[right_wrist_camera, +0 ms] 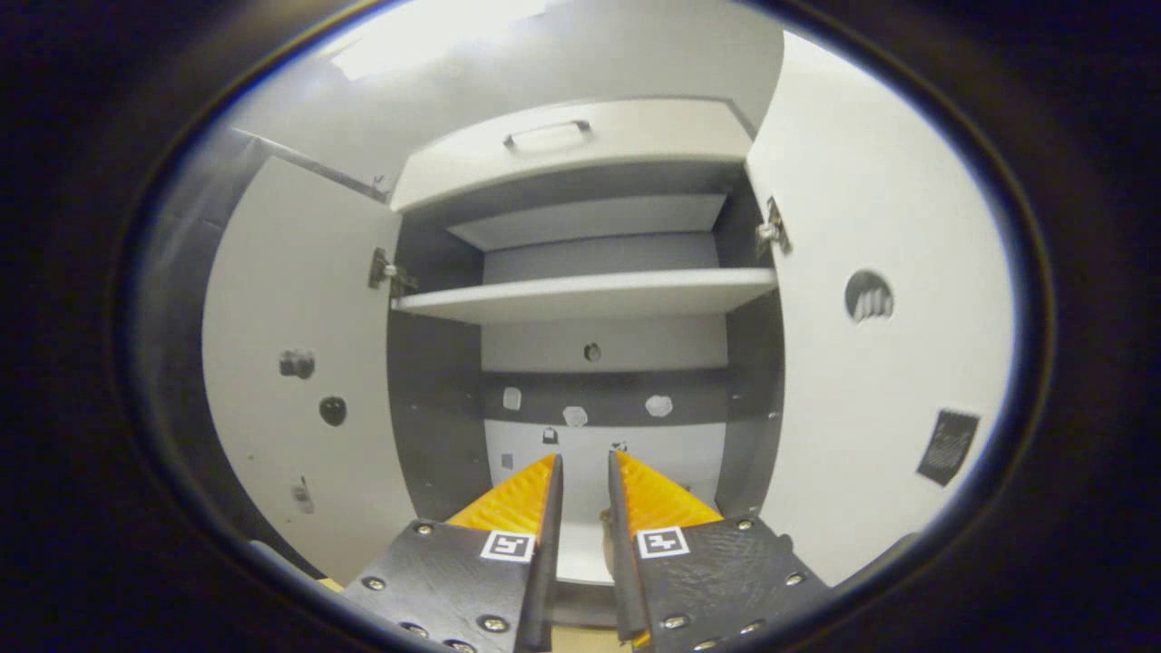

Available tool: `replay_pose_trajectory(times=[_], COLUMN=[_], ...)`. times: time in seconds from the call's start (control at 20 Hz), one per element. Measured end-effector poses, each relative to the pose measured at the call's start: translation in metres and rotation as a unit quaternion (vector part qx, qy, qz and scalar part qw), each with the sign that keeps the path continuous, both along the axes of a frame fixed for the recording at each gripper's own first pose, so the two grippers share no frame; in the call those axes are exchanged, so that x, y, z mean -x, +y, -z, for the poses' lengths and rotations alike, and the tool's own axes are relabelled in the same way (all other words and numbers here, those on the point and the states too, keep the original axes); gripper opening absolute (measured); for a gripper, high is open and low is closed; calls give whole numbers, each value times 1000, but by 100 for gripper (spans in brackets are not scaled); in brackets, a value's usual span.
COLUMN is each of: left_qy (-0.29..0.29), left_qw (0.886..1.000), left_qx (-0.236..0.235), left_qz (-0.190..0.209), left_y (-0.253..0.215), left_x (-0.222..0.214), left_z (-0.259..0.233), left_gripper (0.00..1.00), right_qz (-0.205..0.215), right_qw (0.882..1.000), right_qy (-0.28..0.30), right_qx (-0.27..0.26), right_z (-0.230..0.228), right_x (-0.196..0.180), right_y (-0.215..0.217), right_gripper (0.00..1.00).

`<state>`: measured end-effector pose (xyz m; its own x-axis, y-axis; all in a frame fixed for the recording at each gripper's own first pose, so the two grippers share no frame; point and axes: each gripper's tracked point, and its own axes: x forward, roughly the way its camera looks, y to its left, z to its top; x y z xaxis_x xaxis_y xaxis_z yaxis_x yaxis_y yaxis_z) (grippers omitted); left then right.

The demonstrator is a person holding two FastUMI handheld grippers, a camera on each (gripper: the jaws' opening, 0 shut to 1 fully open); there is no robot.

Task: Grab one shoe with the right hand and put it into the shoe cabinet, grab the other shoe with the left hand and put it into the shoe cabinet; then close the right door with the right hand and the left door with the left hand.

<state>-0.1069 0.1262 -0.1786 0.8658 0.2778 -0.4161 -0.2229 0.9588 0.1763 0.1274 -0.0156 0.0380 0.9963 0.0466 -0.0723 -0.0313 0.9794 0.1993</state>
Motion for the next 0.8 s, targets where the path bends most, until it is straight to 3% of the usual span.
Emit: replay_pose_trajectory(times=[0.1, 0.3, 0.55, 0.8], left_qy=[32, 97, 198, 275], left_qw=[999, 992, 972, 948], left_qx=[20, 69, 108, 143], left_qz=[8, 34, 67, 68], left_y=[-7, -23, -33, -28], left_x=[2, 6, 8, 13], left_z=[30, 92, 175, 237], left_gripper=[96, 97, 98, 98], right_qz=[9, 28, 61, 77], right_qw=[999, 998, 997, 995], right_qy=[-28, -50, -43, -37], right_qx=[18, 20, 28, 51], right_z=[-30, -64, -69, -66], right_x=[21, 55, 80, 97], right_y=[-10, -29, -62, -73], right_gripper=[22, 27, 27, 27])
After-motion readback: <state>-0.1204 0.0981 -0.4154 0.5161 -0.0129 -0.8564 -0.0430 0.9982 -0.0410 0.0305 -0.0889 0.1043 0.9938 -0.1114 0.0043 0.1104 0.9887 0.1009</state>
